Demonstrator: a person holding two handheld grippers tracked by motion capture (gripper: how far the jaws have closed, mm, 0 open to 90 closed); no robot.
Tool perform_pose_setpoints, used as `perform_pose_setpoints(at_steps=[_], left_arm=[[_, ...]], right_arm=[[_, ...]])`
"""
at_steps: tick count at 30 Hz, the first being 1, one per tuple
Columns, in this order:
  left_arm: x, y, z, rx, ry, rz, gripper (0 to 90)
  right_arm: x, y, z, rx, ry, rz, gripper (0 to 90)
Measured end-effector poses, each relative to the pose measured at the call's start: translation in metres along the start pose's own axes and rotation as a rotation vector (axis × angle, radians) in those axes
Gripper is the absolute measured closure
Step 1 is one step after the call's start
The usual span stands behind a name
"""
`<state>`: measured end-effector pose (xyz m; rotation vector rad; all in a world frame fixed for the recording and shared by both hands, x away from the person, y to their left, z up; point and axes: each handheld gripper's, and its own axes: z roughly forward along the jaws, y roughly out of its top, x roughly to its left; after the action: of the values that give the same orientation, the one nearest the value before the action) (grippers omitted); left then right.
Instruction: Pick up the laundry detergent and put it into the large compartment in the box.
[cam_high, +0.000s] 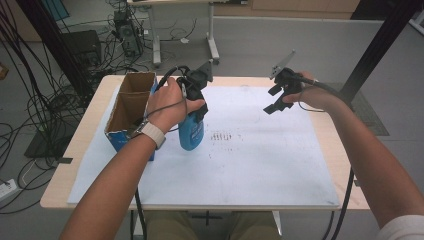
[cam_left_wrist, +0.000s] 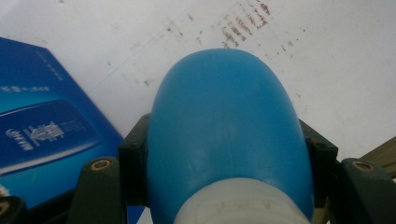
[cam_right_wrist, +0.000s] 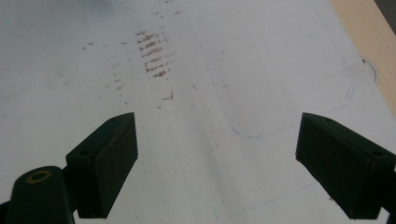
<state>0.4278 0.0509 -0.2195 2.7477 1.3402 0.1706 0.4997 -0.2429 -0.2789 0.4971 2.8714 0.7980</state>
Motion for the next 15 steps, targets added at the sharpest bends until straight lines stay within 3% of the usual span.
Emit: perform_pose_setpoints(at_steps=[5,10,15], left_arm=[[0.003,0.003,-0.018,-0.011,0.0,-0.034,37.5],[0.005,0.009,-0.044,-0.016,0.038,-0.054,37.4],[0.007,0.011,-0.063,-0.017,0.045,-0.079,37.5]], right_arm=[[0.002,-0.001,-0.004,-0.006,-0.007,0.001,12.6],[0.005,-0.001,-0.008,-0.011,-0.009,-0.004,12.6],[0.008,0.0,-0.011,-0.017,-0.012,-0.01,12.6]])
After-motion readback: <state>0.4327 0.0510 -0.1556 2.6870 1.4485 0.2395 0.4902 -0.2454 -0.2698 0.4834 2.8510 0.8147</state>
